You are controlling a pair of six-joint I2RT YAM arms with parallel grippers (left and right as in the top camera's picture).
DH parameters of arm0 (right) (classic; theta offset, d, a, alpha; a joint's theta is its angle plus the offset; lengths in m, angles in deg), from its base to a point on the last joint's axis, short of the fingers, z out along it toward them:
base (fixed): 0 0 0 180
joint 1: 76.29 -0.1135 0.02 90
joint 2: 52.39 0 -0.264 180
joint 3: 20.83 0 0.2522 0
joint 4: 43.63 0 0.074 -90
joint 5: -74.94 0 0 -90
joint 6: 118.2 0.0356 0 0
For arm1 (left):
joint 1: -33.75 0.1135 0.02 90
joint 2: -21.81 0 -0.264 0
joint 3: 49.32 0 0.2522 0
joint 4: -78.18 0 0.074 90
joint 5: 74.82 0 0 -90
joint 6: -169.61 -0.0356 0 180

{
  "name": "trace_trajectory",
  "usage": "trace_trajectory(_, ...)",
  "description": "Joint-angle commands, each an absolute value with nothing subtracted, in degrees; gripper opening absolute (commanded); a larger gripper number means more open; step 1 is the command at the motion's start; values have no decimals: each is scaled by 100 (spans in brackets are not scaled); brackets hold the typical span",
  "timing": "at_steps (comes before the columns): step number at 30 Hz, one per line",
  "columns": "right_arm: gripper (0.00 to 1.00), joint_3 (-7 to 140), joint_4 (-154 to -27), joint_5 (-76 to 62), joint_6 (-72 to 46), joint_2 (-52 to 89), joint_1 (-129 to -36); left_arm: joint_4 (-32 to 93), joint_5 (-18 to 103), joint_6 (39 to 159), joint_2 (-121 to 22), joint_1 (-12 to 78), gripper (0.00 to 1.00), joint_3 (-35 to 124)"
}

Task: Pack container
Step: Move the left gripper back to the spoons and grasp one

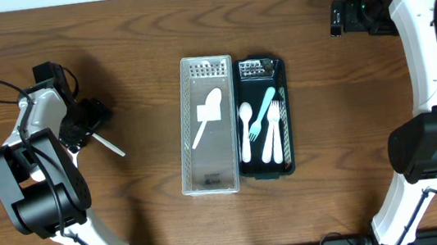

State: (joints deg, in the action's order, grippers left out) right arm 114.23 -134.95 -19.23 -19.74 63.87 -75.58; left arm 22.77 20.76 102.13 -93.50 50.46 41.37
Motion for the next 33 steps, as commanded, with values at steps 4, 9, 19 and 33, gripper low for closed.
trace_trajectory(4, 99, 11506, -13508, -1977, -2059, 6280, -7507, 2275, 1989, 10264, -9459, 5037, 88, 4104)
trace_trajectory(9, 99, 11506, -13510, -1975, -2059, 6280, -7507, 2229, 1987, 10264, -9549, 5031, 87, 4087)
trace_trajectory(19, 99, 11506, -13521, -1973, -2059, 6280, -7507, 2104, 1746, 10261, -9715, 5031, 87, 4067)
trace_trajectory(33, 99, 11506, -13524, -1953, -2057, 6280, -7507, 2058, 1773, 10266, -9726, 5026, 75, 4067)
